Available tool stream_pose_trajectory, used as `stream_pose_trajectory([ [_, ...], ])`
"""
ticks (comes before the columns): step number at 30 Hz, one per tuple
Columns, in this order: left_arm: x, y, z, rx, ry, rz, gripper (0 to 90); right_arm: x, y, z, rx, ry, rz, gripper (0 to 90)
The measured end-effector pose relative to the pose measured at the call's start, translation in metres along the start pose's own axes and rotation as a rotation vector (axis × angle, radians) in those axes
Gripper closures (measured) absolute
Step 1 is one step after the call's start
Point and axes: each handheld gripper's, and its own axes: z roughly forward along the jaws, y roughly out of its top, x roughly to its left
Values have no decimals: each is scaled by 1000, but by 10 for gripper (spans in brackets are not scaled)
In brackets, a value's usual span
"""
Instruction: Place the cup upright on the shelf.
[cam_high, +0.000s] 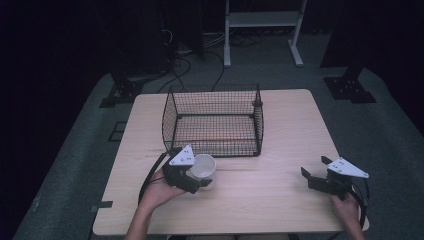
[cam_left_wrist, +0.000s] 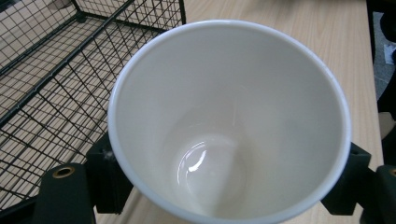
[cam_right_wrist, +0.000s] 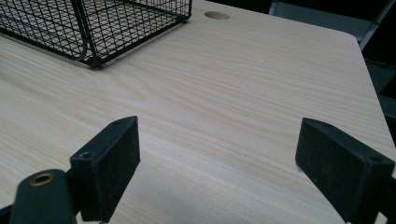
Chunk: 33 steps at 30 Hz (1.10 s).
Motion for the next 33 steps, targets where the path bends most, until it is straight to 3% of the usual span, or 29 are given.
stream_pose_trajectory([
  [33, 25, 42, -15, 16, -22, 38, 211, -1, 0, 0, 1, -3, 19, 130],
])
